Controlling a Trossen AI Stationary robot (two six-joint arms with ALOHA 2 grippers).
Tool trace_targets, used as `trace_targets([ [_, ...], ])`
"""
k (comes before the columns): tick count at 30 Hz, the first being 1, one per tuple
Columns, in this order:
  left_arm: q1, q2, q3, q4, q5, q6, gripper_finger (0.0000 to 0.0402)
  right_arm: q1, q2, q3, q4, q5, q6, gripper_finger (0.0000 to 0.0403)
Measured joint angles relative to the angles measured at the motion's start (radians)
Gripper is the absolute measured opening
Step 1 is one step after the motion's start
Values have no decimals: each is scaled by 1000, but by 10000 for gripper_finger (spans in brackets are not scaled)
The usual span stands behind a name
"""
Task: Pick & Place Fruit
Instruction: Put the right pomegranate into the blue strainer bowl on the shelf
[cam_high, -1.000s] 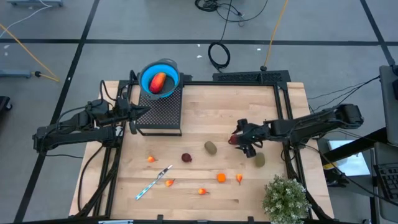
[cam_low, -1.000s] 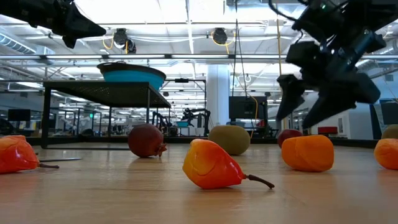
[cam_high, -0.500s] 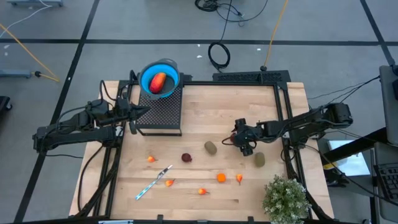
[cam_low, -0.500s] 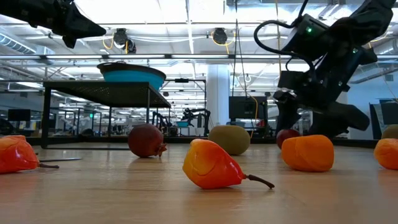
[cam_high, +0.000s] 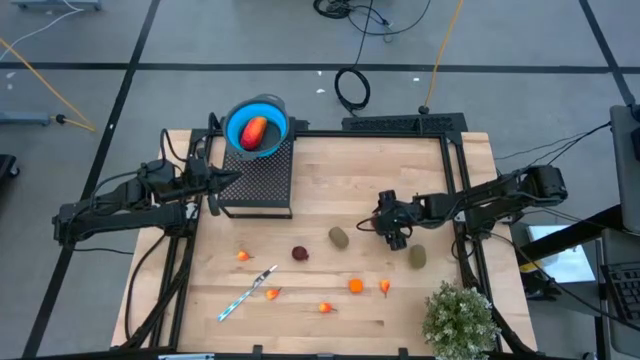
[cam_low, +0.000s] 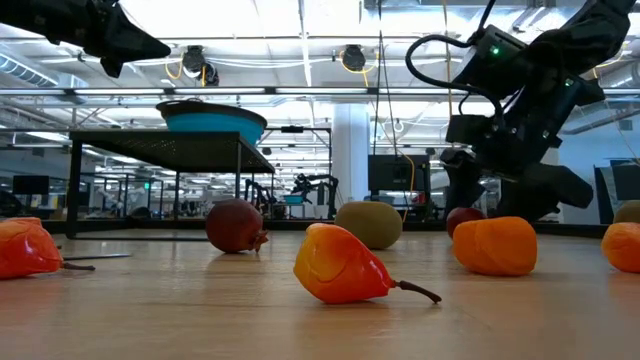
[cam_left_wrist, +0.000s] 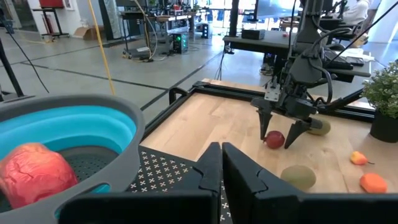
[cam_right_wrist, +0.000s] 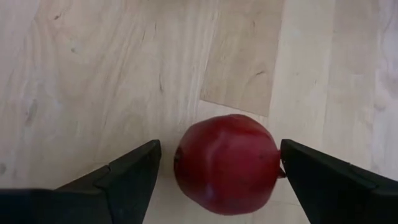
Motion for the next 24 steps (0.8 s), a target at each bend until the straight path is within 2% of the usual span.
trace_targets([
  [16,0,2,0,0,0,-33,15,1,1,-2,31,-11,42,211],
  [19,0,2,0,0,5,-68,9,1,1,-2,70,-12,41,205],
  [24,0,2,0,1,94,-84,10,1,1,-2,160,-13,38,207],
])
